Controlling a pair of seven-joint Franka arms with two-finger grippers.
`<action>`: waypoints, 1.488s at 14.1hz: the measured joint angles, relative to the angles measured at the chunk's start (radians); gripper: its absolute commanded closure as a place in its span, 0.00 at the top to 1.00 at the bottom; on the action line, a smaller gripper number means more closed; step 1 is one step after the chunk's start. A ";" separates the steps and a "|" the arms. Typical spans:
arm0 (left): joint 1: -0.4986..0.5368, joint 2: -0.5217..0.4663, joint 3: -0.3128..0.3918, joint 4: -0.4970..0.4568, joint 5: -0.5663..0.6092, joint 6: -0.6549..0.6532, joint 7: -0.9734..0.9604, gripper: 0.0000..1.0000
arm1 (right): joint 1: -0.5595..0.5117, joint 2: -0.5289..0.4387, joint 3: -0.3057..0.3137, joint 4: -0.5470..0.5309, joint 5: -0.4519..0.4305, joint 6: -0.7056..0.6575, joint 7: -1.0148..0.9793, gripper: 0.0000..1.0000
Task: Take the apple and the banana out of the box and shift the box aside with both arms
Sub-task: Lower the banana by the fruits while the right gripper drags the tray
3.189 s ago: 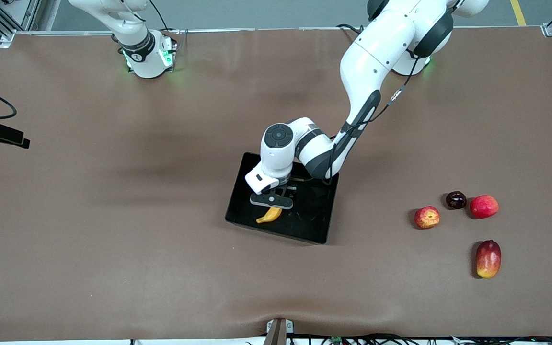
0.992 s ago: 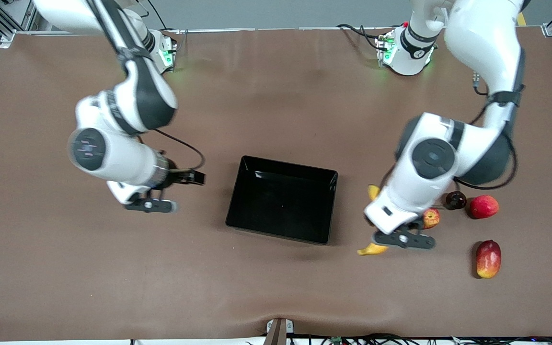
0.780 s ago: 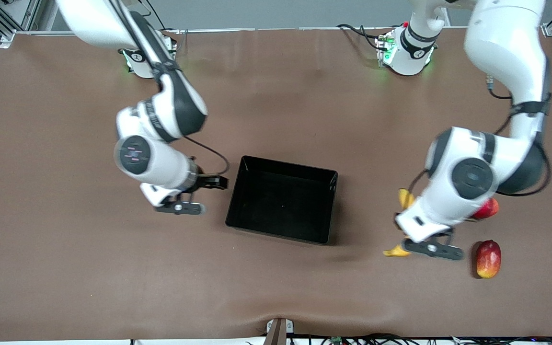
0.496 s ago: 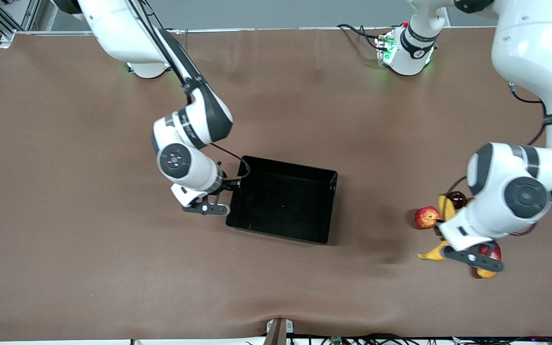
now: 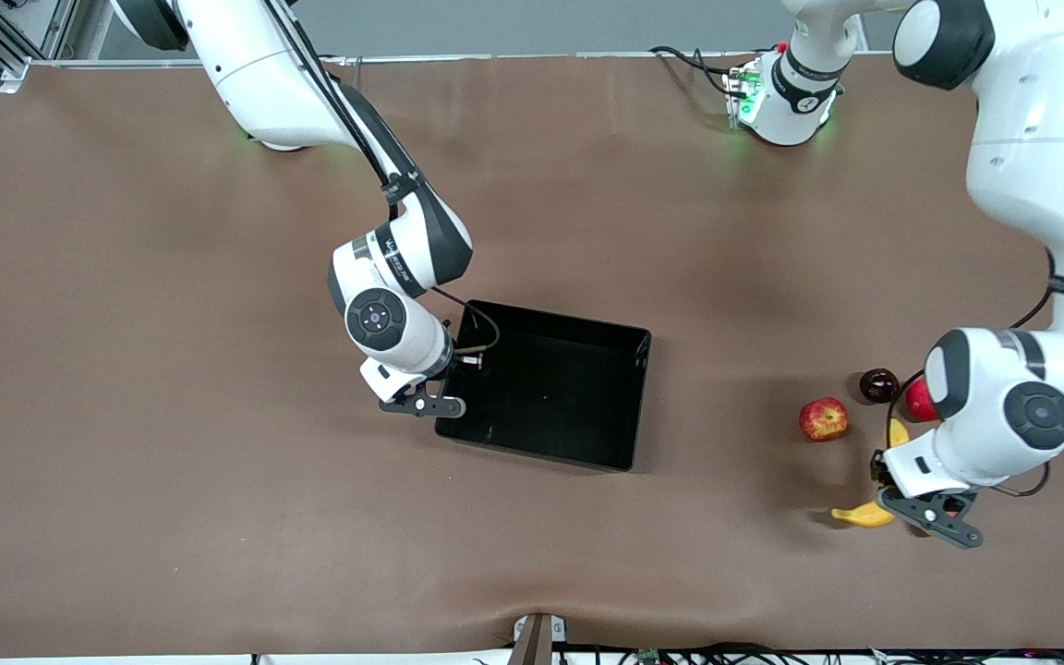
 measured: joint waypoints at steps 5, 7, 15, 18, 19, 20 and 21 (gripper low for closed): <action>0.000 0.045 -0.002 0.006 -0.004 0.071 0.000 0.00 | -0.003 -0.003 -0.012 0.009 0.000 -0.011 0.004 0.00; 0.000 0.046 -0.002 0.006 -0.005 0.071 -0.001 0.71 | -0.022 -0.019 -0.023 0.026 -0.001 -0.071 -0.006 0.00; 0.016 0.028 -0.006 0.039 -0.095 0.050 -0.051 1.00 | -0.239 -0.179 -0.060 0.017 -0.017 -0.305 -0.127 0.00; 0.017 -0.025 -0.009 0.043 -0.103 0.004 -0.135 1.00 | -0.297 -0.196 -0.092 -0.018 -0.110 -0.305 -0.138 0.00; 0.017 -0.052 -0.009 0.043 -0.103 -0.034 -0.165 1.00 | -0.324 -0.196 -0.096 -0.025 -0.138 -0.304 -0.163 0.00; 0.017 -0.083 -0.010 0.043 -0.103 -0.077 -0.189 1.00 | -0.361 -0.196 -0.098 -0.033 -0.150 -0.301 -0.221 0.00; 0.017 -0.115 -0.012 0.043 -0.103 -0.125 -0.208 1.00 | -0.410 -0.196 -0.100 -0.041 -0.153 -0.298 -0.304 0.00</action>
